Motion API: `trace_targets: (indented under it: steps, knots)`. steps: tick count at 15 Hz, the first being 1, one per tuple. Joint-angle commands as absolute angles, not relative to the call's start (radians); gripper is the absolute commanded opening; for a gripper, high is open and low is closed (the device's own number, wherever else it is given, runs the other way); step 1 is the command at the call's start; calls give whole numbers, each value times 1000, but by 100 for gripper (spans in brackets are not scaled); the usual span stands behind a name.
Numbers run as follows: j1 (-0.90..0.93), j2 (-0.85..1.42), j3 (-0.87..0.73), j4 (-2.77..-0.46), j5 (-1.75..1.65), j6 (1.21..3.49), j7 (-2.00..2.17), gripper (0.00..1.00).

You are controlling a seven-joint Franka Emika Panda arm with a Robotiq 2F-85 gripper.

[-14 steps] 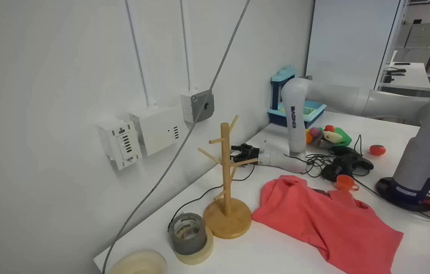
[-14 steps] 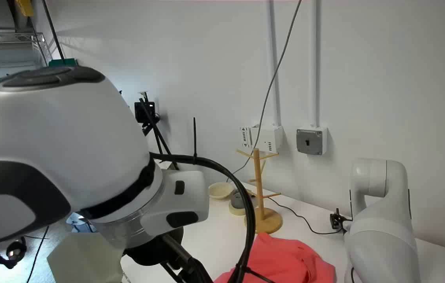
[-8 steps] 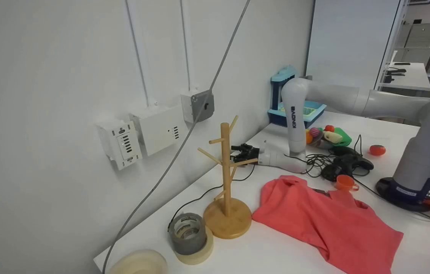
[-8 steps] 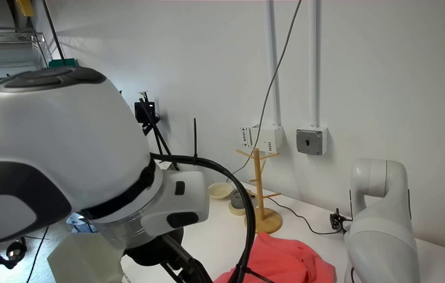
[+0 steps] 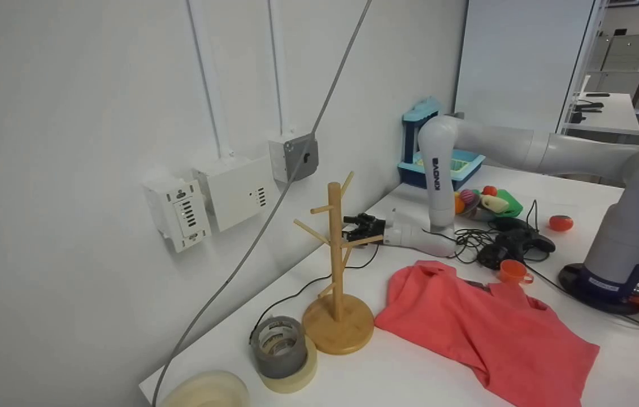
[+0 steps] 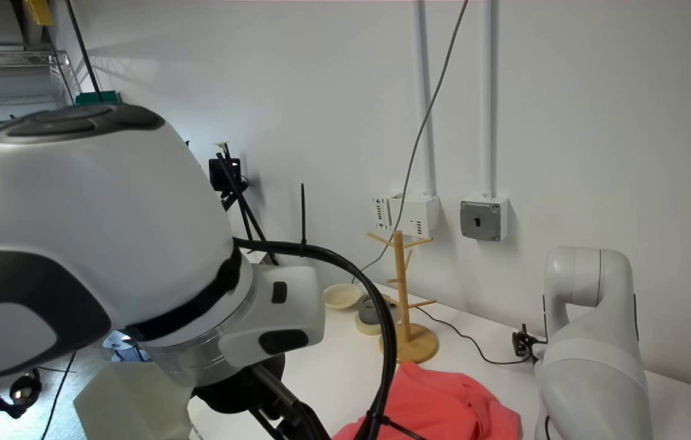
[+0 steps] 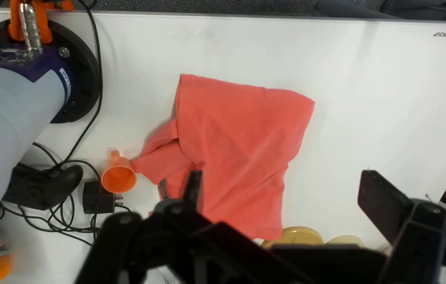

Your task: Unfold the sweatshirt from top to bottom

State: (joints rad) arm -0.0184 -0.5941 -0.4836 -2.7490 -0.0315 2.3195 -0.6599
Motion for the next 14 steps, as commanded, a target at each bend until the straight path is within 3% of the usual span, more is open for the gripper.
trace_targets:
  steps: [1,14]
  knots:
    - [-50,-586,-449,-2748,-3,2317,-680,100]
    - [-126,-572,-364,-2745,-60,2303,-595,100]
